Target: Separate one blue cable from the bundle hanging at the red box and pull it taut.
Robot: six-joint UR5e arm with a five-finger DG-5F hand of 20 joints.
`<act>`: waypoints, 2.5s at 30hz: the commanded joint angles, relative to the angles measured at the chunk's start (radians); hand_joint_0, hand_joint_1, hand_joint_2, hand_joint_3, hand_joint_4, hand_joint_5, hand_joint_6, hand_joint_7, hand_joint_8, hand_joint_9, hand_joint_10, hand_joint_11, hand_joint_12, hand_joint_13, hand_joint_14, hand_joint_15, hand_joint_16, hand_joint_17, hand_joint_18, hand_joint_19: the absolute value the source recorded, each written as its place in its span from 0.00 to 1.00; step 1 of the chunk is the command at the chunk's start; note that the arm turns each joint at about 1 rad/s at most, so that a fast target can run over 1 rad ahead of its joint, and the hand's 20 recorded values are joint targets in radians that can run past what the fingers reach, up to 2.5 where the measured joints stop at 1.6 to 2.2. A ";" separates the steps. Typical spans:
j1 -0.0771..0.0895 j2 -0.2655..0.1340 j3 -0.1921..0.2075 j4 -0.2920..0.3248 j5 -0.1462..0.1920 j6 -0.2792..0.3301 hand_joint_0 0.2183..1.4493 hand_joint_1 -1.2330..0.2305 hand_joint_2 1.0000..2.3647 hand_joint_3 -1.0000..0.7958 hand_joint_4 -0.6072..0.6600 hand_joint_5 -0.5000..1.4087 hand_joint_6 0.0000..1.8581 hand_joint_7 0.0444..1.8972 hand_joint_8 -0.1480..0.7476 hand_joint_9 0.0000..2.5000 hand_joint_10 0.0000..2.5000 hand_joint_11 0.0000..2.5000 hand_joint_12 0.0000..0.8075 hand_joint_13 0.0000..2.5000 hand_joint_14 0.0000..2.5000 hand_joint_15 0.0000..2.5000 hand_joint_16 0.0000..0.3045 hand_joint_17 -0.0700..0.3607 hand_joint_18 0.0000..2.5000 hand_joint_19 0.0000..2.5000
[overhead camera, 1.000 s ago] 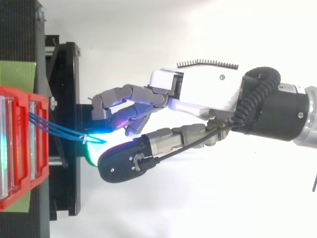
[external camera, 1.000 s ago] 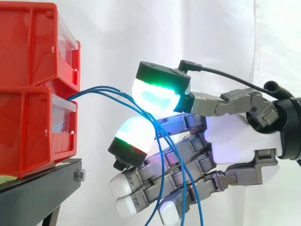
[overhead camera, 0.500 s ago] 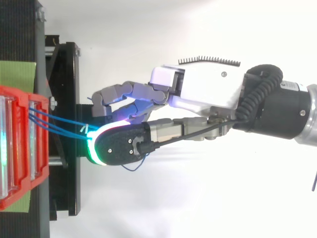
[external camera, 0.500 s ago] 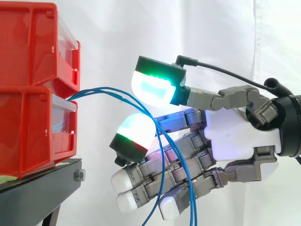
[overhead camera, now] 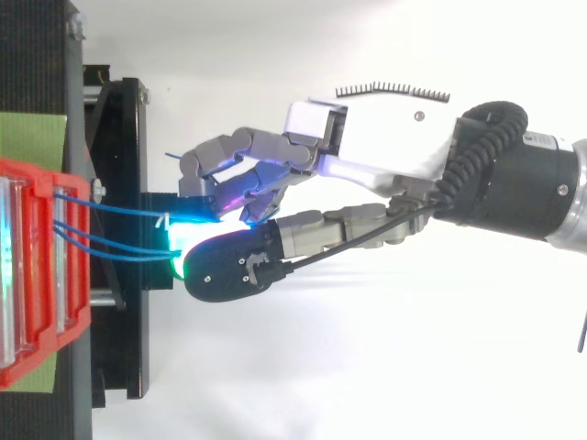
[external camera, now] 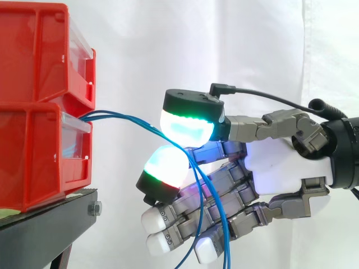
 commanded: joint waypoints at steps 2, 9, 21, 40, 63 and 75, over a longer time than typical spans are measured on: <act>-0.005 0.000 0.001 0.000 0.025 -0.020 0.35 0.35 0.02 0.41 0.63 0.17 0.39 0.54 0.48 0.31 0.01 0.18 0.37 0.22 0.00 0.09 0.14 0.38 0.26 0.23; -0.008 0.003 0.001 0.000 0.041 -0.055 0.29 0.43 0.00 0.28 0.63 0.16 0.43 0.50 0.48 0.33 0.01 0.20 0.37 0.24 0.00 0.10 0.14 0.38 0.27 0.24; -0.003 0.066 0.000 -0.043 0.107 -0.138 0.33 0.57 0.01 0.32 0.60 0.18 0.41 0.54 0.47 0.34 0.01 0.19 0.36 0.24 0.00 0.10 0.14 0.38 0.27 0.25; 0.005 0.086 0.000 -0.086 0.170 -0.154 0.36 0.33 0.01 0.37 0.60 0.15 0.46 0.48 0.49 0.33 0.01 0.24 0.38 0.25 0.00 0.11 0.14 0.39 0.27 0.24; 0.011 0.084 0.000 -0.120 0.165 -0.152 0.36 0.26 0.00 0.28 0.58 0.15 0.47 0.48 0.46 0.34 0.01 0.27 0.38 0.26 0.01 0.12 0.14 0.38 0.28 0.23; 0.012 0.092 0.000 -0.132 0.167 -0.154 0.26 0.48 0.00 0.28 0.59 0.16 0.44 0.49 0.49 0.36 0.01 0.25 0.40 0.26 0.01 0.13 0.15 0.40 0.29 0.25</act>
